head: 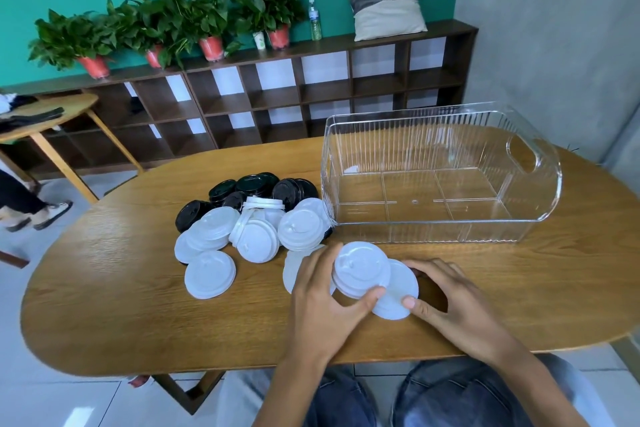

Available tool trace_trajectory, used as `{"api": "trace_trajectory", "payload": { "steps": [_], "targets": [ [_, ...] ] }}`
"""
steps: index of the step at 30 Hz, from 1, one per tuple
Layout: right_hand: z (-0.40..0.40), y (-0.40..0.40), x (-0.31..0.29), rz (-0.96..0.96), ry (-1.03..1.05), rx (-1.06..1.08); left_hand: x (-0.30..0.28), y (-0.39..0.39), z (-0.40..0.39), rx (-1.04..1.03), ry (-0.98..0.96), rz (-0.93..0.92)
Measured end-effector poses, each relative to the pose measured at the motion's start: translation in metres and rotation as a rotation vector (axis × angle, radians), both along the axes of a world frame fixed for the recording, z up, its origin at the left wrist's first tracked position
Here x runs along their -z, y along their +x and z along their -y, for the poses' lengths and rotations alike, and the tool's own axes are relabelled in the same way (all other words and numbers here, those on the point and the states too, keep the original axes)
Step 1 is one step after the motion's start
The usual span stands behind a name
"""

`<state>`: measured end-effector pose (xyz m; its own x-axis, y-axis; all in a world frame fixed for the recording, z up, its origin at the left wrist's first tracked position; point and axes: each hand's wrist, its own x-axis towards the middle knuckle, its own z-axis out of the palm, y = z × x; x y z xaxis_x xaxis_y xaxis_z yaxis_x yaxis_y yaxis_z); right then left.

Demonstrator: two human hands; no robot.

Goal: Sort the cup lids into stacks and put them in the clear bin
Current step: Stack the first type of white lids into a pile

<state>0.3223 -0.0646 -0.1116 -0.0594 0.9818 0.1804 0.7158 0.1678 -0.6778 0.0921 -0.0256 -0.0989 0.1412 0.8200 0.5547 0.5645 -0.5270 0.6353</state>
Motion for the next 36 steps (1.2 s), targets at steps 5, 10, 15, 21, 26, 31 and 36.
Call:
{"api": "trace_trajectory", "payload": {
  "steps": [5, 10, 15, 21, 26, 31, 36],
  "targets": [
    [0.001, 0.0, 0.0, -0.094, 0.037, -0.019, 0.006, 0.021, 0.009, 0.009, -0.106, -0.036],
    [0.001, 0.0, -0.001, -0.13, 0.019, -0.014, 0.007, 0.038, 0.017, 0.046, -0.164, -0.061],
    [0.0, 0.001, 0.001, -0.131, 0.014, 0.001, 0.007, 0.037, 0.017, 0.078, -0.231, -0.089],
    [-0.001, -0.001, 0.001, -0.144, 0.037, 0.027, 0.012, 0.024, 0.023, 0.11, -0.284, -0.084],
    [-0.003, -0.002, 0.0, -0.208, 0.05, 0.074, 0.012, 0.023, 0.021, 0.101, -0.358, -0.059],
    [-0.004, -0.004, -0.001, -0.252, 0.054, 0.11, 0.013, 0.024, 0.02, 0.096, -0.369, -0.046],
    [-0.004, -0.007, -0.004, -0.253, 0.05, 0.113, 0.015, 0.023, 0.017, 0.114, -0.386, -0.066]
  ]
}}
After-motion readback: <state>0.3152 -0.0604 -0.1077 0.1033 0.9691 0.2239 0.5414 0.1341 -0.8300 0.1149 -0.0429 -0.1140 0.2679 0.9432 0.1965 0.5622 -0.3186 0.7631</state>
